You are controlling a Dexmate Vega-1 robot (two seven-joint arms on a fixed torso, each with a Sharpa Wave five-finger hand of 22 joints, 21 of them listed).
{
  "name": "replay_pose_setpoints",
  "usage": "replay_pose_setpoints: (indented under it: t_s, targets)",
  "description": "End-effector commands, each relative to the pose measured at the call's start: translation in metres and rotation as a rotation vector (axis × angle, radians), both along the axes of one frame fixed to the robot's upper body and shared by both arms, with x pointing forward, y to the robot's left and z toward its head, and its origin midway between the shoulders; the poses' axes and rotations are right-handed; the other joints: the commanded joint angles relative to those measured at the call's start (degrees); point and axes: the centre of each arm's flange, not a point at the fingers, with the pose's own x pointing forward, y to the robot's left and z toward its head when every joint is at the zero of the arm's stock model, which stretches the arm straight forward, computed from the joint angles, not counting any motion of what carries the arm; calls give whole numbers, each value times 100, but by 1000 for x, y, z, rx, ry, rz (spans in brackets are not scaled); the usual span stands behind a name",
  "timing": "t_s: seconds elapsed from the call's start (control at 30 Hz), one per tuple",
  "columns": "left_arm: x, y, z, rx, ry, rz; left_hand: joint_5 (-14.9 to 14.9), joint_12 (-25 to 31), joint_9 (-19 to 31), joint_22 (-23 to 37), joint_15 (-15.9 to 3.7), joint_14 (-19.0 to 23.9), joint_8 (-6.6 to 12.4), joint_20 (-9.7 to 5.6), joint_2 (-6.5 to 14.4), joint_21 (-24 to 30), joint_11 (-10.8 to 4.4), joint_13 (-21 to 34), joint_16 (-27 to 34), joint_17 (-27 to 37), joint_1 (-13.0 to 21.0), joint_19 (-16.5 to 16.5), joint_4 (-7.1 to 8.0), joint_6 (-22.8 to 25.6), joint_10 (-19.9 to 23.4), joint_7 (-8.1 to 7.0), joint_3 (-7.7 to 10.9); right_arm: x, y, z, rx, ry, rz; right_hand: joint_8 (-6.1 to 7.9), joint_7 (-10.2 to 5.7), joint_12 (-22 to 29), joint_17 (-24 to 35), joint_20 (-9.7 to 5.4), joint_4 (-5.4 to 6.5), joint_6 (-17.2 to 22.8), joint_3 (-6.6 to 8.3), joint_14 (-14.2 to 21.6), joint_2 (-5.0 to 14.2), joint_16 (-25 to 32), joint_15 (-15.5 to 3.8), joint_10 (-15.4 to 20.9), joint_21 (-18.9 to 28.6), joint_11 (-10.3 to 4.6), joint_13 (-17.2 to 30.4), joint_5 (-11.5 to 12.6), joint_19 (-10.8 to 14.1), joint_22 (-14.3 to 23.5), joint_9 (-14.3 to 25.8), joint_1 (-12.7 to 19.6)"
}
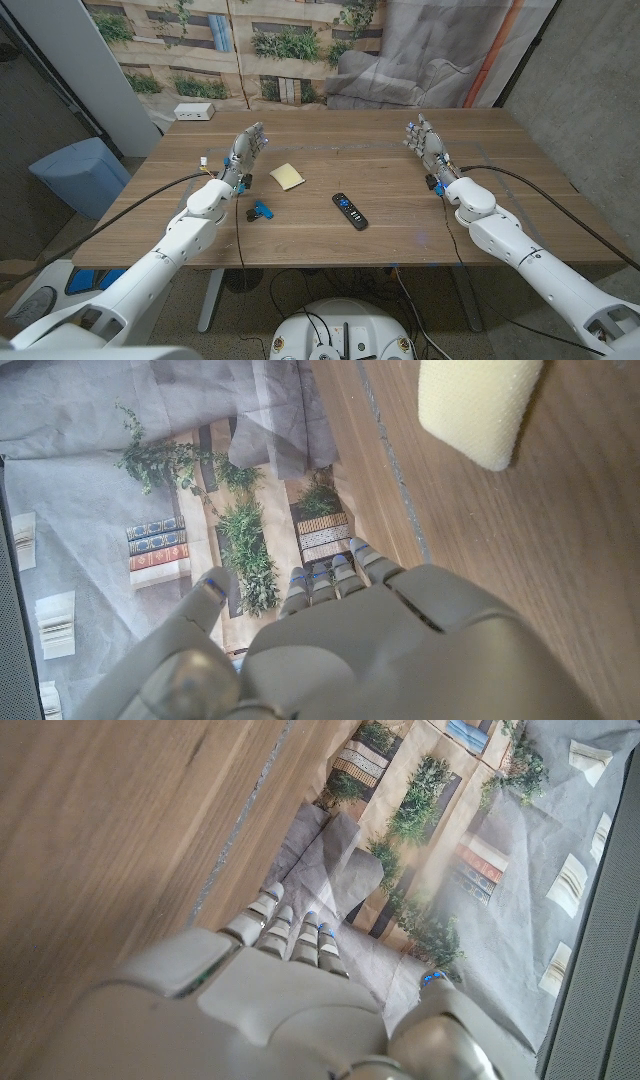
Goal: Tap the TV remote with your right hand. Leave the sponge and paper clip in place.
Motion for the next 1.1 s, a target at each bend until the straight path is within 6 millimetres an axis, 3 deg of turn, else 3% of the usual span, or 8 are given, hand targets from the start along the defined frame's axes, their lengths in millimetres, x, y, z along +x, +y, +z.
replay_pose_setpoints:
  t_s: [0.03,0.37,1.1]
  targets:
    - [-7,3,-1,5,27,21,23,7,17,27,-19,29,15,-398,362,12,-10,26,15,30,5,48,-18,48,-6,-10,12,-14,12,8,-115,-78,-31,37,5,25,-2,-47,-16,55,53,70,43,37,-12,33,62,0,16,31,53,30,28,31]
    - [-5,1,-1,-3,39,16,23,3,18,26,-32,39,11,-375,369,15,-26,26,11,33,-4,78,-24,53,6,-16,23,-24,28,21,-346,-135,-58,46,-58,19,-45,-61,-31,124,82,118,84,47,-41,46,57,-5,12,45,57,29,27,60]
    - [-4,4,0,2,57,42,20,-10,20,26,-39,54,5,-363,376,8,-30,27,3,39,-34,109,-23,64,15,-23,44,-47,44,22,-731,-316,-135,53,-210,3,-148,-97,-93,262,190,155,203,36,-105,57,49,-50,4,61,61,28,24,162]
